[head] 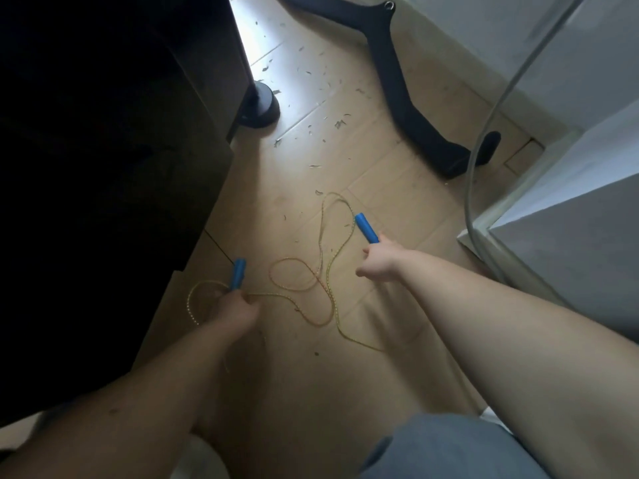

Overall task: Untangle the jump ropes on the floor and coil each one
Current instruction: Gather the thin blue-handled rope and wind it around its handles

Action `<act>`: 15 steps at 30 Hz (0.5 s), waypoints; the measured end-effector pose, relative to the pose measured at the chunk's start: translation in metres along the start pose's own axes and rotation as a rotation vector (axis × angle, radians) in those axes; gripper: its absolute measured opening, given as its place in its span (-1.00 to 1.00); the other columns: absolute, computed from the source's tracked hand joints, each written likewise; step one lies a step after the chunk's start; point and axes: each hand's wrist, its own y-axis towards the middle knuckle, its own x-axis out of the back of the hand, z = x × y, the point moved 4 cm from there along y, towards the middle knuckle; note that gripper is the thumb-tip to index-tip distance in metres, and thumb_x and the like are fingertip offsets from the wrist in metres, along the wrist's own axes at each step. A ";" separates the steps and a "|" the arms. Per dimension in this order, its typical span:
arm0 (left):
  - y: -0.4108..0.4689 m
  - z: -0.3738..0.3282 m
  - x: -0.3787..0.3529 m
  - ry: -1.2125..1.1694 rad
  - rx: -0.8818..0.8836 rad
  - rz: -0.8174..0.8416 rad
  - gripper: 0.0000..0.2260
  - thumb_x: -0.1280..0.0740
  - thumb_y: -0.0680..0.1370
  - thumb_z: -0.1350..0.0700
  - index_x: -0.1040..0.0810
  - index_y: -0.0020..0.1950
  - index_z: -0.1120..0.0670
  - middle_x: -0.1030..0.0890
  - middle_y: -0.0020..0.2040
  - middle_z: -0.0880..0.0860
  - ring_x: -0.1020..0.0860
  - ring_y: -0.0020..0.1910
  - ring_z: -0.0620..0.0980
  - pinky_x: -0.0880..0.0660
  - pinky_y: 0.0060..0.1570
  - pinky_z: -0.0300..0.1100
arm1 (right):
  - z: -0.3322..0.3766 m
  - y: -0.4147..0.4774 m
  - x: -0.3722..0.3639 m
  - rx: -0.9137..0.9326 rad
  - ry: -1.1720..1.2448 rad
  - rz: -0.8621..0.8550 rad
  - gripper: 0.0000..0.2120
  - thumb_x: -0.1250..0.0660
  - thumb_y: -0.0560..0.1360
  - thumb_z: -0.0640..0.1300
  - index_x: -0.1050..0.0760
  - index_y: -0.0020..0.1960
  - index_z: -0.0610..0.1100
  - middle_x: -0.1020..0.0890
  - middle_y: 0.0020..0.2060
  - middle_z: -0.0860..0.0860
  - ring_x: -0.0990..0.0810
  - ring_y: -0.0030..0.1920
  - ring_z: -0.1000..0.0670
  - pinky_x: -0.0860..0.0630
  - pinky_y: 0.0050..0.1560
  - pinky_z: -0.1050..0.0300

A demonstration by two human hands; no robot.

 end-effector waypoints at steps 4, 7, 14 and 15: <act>0.000 0.005 -0.004 0.042 -0.037 -0.007 -0.50 -0.22 0.63 0.06 -0.28 0.56 0.14 -0.20 0.53 0.21 -0.40 0.38 0.24 -0.42 0.35 0.10 | 0.003 0.001 -0.006 0.027 -0.110 -0.016 -0.47 -0.23 0.49 -0.06 -0.33 0.46 -0.05 -0.15 0.53 -0.10 -0.24 0.44 -0.26 -0.34 0.43 -0.20; 0.003 0.005 -0.004 0.047 -0.054 -0.015 -0.52 -0.22 0.62 0.06 -0.32 0.53 0.16 -0.22 0.52 0.22 -0.42 0.35 0.23 -0.45 0.30 0.08 | 0.003 -0.002 -0.007 0.035 -0.174 -0.057 -0.51 -0.23 0.47 -0.12 -0.39 0.41 -0.07 -0.20 0.46 -0.10 -0.27 0.38 -0.24 -0.39 0.39 -0.16; -0.009 -0.008 0.008 0.005 -0.128 -0.154 -0.68 -0.25 0.61 0.14 -0.52 0.33 0.20 -0.46 0.21 0.17 -0.53 0.05 0.11 -0.50 0.05 -0.11 | 0.021 -0.031 0.022 0.179 0.213 -0.418 -0.82 -0.31 0.54 -0.17 -0.68 0.04 -0.08 -0.62 0.07 -0.07 -0.62 0.05 -0.11 -0.56 0.17 -0.01; -0.017 -0.013 0.014 -0.025 -0.159 -0.186 -0.69 -0.26 0.61 0.14 -0.54 0.35 0.14 -0.45 0.26 0.16 -0.54 0.08 0.11 -0.50 0.11 -0.11 | 0.025 -0.041 0.026 0.191 0.275 -0.432 -0.83 -0.30 0.53 -0.21 -0.65 -0.02 -0.04 -0.63 0.04 -0.04 -0.61 0.02 -0.10 -0.57 0.13 0.03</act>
